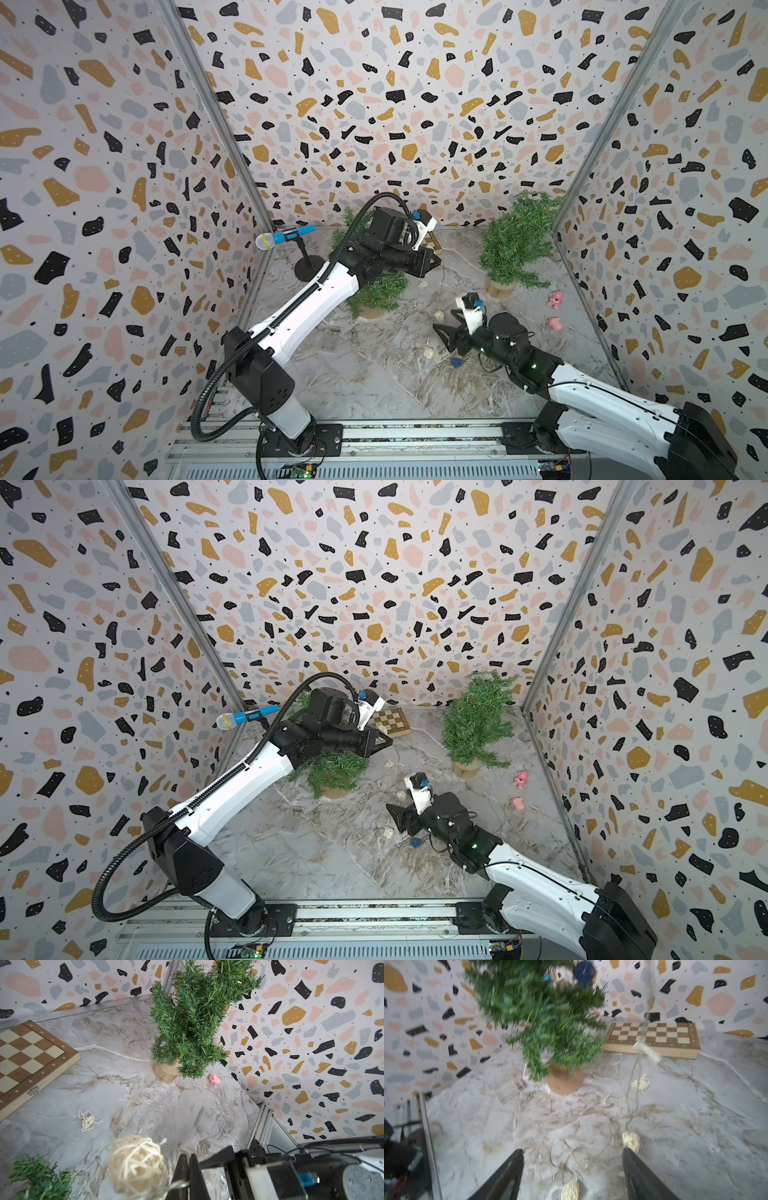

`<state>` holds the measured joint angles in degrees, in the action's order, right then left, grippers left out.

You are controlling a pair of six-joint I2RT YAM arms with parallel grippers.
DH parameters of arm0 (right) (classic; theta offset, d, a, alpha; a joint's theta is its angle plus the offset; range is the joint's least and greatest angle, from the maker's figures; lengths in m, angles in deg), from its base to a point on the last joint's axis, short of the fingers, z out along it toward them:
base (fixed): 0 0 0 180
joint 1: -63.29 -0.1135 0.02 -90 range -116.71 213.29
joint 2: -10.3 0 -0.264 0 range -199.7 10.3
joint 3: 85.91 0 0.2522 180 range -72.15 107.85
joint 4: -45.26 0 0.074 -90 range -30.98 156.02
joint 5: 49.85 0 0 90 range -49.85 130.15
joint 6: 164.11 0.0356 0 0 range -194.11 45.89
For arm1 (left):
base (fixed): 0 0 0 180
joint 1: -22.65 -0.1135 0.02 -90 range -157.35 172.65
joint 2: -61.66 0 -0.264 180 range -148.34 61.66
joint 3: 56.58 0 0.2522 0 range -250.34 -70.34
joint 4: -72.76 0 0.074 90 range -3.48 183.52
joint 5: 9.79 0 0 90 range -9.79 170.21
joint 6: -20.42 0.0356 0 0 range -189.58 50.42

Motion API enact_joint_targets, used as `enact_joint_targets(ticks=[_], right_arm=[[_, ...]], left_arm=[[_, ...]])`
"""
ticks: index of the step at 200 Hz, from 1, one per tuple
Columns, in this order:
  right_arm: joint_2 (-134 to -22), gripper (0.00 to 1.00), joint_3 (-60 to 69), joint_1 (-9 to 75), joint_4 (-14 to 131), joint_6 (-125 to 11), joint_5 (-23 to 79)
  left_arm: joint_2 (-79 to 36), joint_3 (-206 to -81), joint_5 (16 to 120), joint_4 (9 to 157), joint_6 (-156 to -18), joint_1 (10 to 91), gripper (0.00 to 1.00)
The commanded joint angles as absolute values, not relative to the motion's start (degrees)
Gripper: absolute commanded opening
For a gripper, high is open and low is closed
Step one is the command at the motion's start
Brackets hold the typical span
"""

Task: Wrap string light around the christmas tree
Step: Wrap the light string around the Christmas tree.

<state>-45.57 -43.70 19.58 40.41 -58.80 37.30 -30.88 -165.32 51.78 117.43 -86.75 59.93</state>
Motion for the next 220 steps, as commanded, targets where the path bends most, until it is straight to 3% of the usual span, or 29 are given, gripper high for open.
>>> enact_joint_targets(ticks=[1, 54, 77, 95, 111, 123, 138, 157, 183, 220], right_arm=[[-48.06, 0.86, -38.35, 23.14, 38.24, -59.61, 35.94], [-55.97, 0.87, -32.32, 23.39, 31.22, -59.95, 38.28], [-59.34, 0.80, -31.27, 23.54, 28.57, -58.14, 39.24], [-60.32, 0.61, -30.32, 24.82, 29.05, -56.00, 40.36], [-60.11, 0.29, -30.89, 27.25, 28.95, -52.63, 39.12], [-60.04, 0.12, -31.34, 28.96, 29.35, -50.29, 37.61], [-59.55, 0.04, -32.20, 29.48, 30.38, -49.14, 36.00], [-57.81, 0.01, -34.44, 28.78, 31.77, -48.82, 33.78], [-54.84, 0.01, -36.93, 26.99, 36.60, -50.23, 32.26], [-52.69, 0.01, -36.72, 24.23, 41.62, -50.78, 27.21]], left_arm=[[-29.69, -165.38, 49.45, 119.35, -84.91, 59.83, 0.00], [-28.48, -162.81, 47.89, 118.82, -83.99, 59.83, 0.00], [-28.09, -162.26, 47.53, 118.38, -84.09, 59.83, 0.00], [-27.28, -160.40, 47.24, 117.36, -84.25, 59.82, 0.00], [-26.65, -158.58, 47.77, 116.59, -84.05, 59.81, 0.01], [-26.33, -157.28, 48.79, 116.08, -83.82, 59.83, 0.07], [-26.32, -156.57, 49.87, 115.81, -83.67, 59.83, 0.12], [-25.33, -155.88, 50.70, 116.41, -83.26, 59.36, 0.18], [-21.27, -151.62, 51.88, 116.97, -82.45, 58.13, 0.40], [-9.66, -138.18, 52.86, 114.35, -81.15, 57.72, 0.61]])
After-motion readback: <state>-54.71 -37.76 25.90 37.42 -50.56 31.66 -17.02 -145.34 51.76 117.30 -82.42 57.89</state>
